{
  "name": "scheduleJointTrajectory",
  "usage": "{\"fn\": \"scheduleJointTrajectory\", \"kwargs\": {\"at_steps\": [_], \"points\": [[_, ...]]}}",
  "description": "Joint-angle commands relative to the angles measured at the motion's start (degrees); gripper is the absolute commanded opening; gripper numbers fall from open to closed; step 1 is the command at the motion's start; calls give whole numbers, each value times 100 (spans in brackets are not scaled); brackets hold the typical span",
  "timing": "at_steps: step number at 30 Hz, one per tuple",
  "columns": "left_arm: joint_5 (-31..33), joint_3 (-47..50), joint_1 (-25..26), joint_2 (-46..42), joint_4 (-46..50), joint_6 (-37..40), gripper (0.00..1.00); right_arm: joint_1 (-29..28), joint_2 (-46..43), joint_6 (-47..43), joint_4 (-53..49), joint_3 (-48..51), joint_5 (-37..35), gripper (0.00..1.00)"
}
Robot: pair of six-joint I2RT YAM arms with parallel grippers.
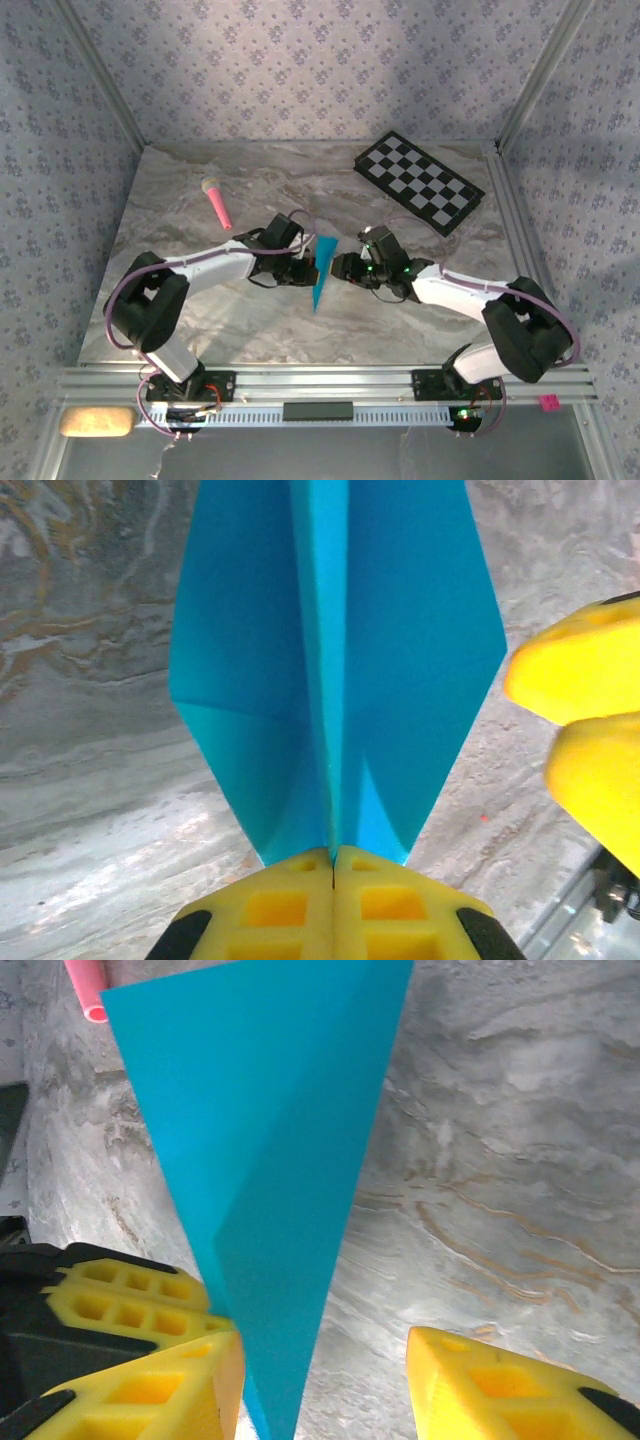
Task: Fold a paper plane with a square sheet of paper (pick it up from the middle)
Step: Move a paper plane to the center of the table.
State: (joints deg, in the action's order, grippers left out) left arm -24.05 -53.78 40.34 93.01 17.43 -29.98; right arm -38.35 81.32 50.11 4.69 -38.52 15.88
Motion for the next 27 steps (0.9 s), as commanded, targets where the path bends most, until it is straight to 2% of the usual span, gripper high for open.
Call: {"fn": "scheduleJointTrajectory", "kwargs": {"at_steps": [1, 10, 15, 20, 27], "points": [[419, -111, 97, -29, 499, 155, 0, -114, 249, -2, -227, -382, 84, 48], [586, -155, 249, 20, 576, 113, 1, -160, 912, 152, -228, -771, 195, 45], [599, -186, 264, 59, 632, 157, 1, -152, 1150, 208, 235, -738, 448, 44], [702, -194, 276, 74, 690, 174, 1, -117, 1310, 122, -197, -794, 303, 37], [731, -206, 274, 167, 698, 176, 2, -15, 1369, 117, -60, -558, 407, 29]]}}
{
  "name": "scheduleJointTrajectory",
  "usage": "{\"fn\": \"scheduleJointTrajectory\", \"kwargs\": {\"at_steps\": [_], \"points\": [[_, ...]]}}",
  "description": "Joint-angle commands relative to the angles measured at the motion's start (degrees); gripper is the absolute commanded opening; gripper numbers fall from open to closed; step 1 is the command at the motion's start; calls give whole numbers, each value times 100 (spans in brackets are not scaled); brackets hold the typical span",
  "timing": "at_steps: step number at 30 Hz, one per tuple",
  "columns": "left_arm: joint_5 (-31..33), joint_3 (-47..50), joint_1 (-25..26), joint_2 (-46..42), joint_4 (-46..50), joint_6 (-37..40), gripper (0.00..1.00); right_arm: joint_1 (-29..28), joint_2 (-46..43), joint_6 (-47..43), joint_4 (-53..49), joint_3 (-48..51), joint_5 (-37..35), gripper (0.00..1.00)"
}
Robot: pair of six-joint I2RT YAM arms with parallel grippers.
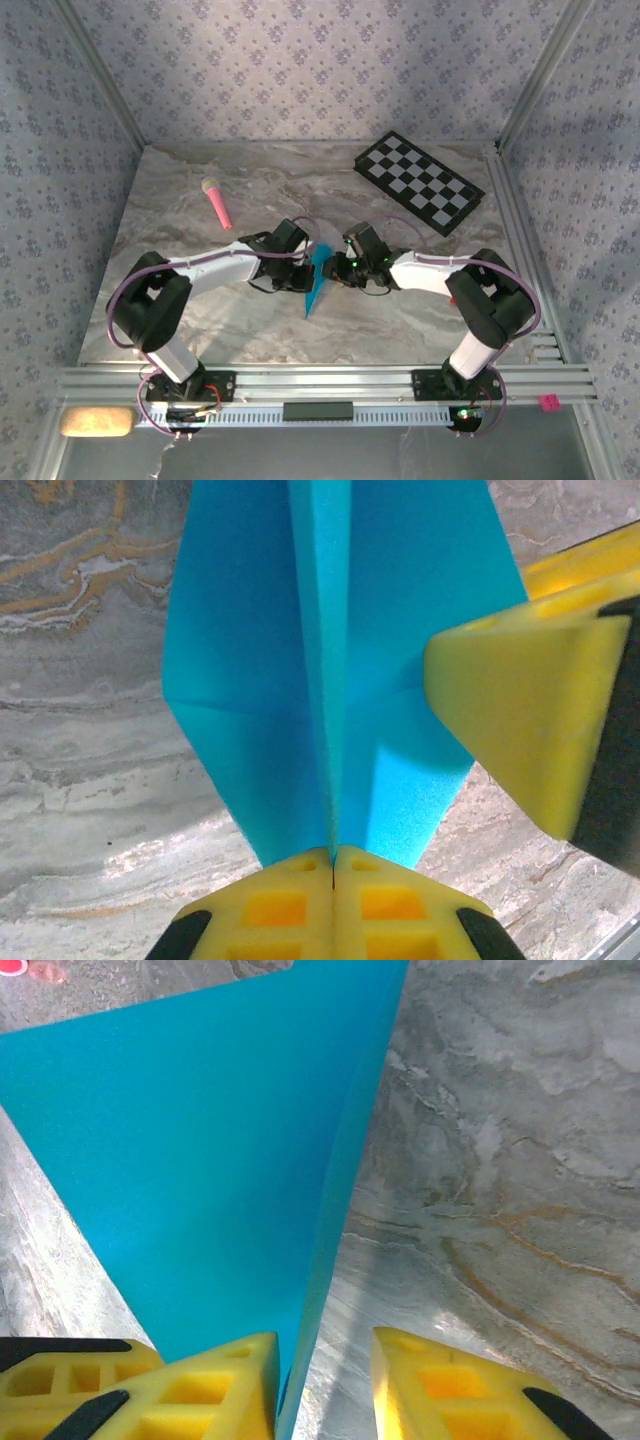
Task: Fold a paper plane with a square sheet of paper (pick it up from the middle)
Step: Move a paper plane to the center of the table.
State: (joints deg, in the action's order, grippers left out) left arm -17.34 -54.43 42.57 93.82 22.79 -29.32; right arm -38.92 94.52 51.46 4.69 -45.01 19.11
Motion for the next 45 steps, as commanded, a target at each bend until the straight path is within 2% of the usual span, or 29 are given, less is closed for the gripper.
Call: {"fn": "scheduleJointTrajectory", "kwargs": {"at_steps": [1, 10, 45], "points": [[46, -150, 52, 97, 160, 120, 3, 45, 56, -21, -26, 99, 92, 28], [-109, -182, 50, 303, 164, 164, 5, 64, 301, -16, 114, 124, 232, 13], [-430, -66, 43, 407, -215, -47, 18, 82, 368, 28, 289, 289, 295, 9]]}}
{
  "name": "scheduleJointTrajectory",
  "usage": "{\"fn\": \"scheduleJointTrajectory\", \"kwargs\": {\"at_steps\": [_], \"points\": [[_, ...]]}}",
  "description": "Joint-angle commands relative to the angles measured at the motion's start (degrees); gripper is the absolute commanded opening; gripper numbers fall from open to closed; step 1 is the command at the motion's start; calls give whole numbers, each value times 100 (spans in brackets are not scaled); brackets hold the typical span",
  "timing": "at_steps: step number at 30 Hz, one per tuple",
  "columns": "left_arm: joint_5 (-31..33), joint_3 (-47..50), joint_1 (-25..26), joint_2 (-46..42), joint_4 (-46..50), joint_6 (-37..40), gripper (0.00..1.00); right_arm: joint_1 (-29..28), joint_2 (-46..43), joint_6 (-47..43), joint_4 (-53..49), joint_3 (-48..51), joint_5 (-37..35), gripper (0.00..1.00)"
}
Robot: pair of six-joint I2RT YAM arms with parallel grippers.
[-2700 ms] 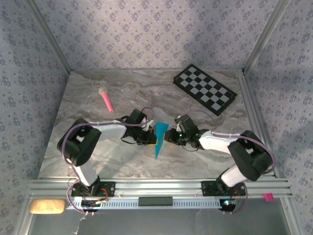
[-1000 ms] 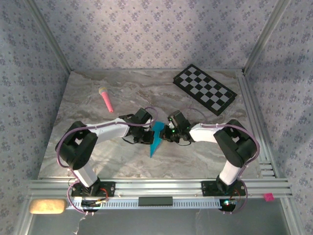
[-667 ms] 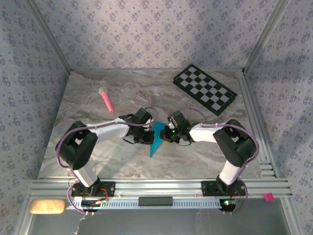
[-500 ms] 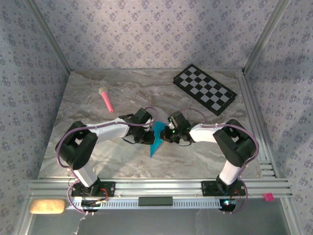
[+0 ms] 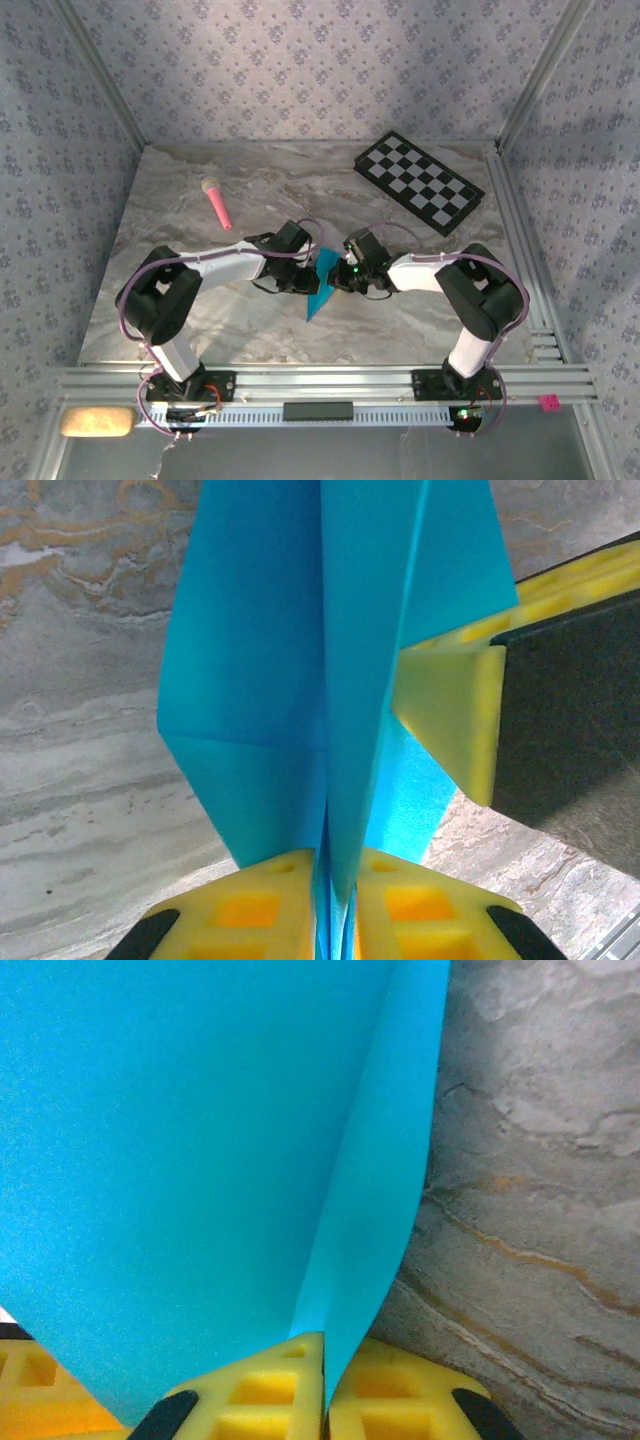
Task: Fold a paper plane with a square sheet of paper (pick it up from the middle)
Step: Move a paper plane to the center of the table.
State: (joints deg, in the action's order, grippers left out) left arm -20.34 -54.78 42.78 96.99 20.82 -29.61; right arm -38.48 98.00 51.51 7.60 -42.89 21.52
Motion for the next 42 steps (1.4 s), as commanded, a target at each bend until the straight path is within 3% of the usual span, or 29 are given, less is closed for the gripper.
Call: {"fn": "scheduleJointTrajectory", "kwargs": {"at_steps": [1, 31, 39, 42], "points": [[-128, -30, 26, 100, -21, -19, 18, 39, 17, 26, -3, 76, 53, 9], [-84, -230, 150, 452, -165, -102, 17, 51, 50, 57, 129, 104, 162, 9], [-19, -270, 171, 510, -103, -107, 10, 63, 15, 50, 124, 131, 149, 10], [195, -286, 176, 406, -25, -115, 7, 78, -87, 20, 91, 147, 122, 15]]}}
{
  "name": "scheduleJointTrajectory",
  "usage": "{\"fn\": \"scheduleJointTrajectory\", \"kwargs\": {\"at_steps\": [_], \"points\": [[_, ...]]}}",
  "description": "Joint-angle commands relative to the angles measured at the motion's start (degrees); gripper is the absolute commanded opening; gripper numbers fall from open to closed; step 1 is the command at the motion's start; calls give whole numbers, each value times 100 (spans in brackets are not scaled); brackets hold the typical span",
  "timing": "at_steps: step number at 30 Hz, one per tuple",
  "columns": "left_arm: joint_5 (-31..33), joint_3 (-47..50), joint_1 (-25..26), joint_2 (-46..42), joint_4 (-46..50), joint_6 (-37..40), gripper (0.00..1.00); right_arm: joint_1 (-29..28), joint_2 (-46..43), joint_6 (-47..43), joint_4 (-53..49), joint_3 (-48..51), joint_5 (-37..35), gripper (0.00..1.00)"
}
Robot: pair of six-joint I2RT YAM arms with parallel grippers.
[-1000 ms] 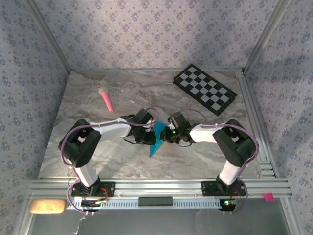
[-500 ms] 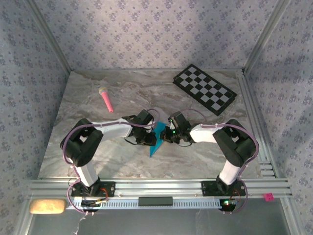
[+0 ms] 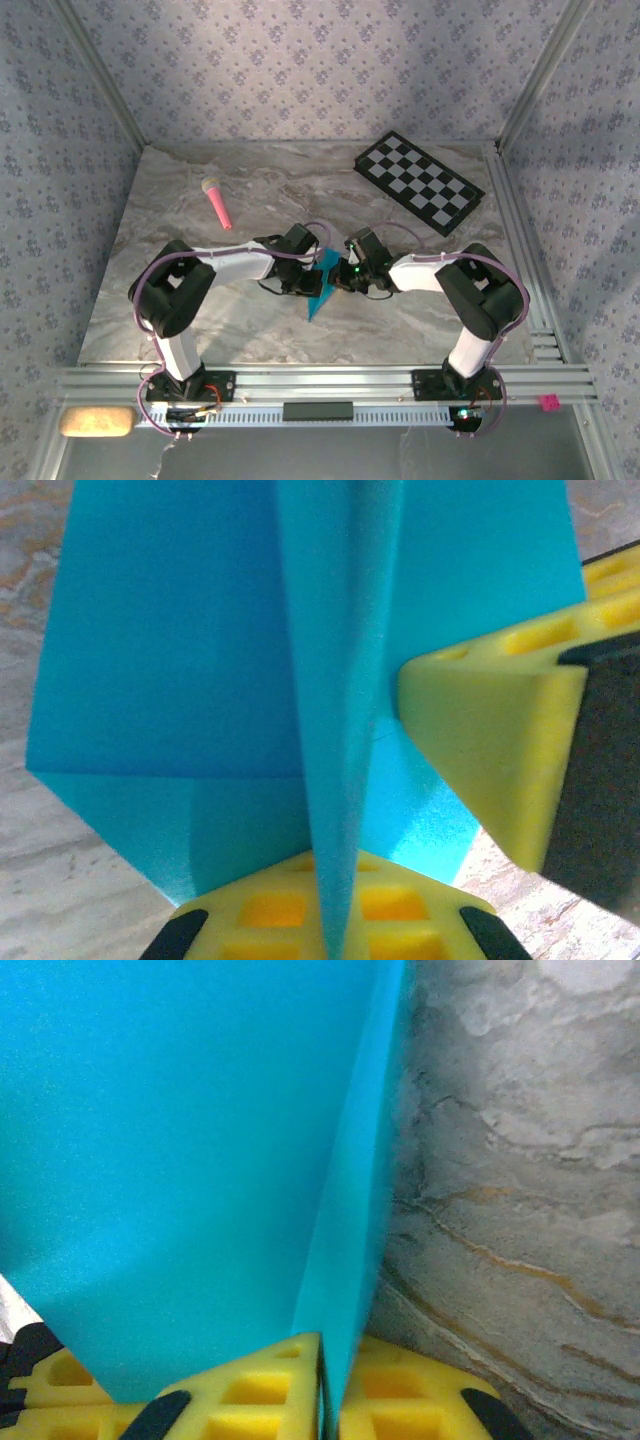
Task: Fold a paper plane with a square sheet of paper (pick it up from the middle)
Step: Move a paper plane to the center of the table.
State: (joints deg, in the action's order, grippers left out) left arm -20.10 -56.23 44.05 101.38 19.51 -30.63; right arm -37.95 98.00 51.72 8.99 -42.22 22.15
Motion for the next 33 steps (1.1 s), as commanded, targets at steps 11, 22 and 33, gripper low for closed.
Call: {"fn": "scheduleJointTrajectory", "kwargs": {"at_steps": [11, 22, 33], "points": [[1860, -957, -360, 254, 1634, -348, 0, 219, -1024, -402, -1247, 141, -748, 40], [2197, -1678, -423, 854, 2268, -258, 3, 227, -1375, -356, -1417, 241, -931, 41], [2256, -1734, -424, 962, 2241, -340, 10, 222, -1344, -365, -1391, 267, -916, 41]]}}
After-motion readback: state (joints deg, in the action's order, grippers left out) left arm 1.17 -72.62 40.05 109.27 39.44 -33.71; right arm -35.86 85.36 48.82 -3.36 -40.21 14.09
